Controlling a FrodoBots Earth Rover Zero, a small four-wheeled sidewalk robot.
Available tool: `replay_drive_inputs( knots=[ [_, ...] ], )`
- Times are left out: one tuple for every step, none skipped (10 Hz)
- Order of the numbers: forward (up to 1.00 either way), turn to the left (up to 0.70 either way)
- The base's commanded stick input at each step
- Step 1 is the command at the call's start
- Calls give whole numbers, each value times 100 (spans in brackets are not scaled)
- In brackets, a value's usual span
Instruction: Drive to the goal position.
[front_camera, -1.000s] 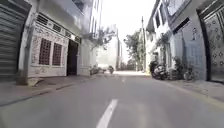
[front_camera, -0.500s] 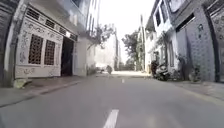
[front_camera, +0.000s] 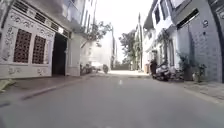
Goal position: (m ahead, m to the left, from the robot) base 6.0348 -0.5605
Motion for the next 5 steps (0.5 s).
replay_drive_inputs(
  knots=[
    [100,-17],
    [100,-1],
    [100,6],
    [100,6],
    [100,6]
  ],
)
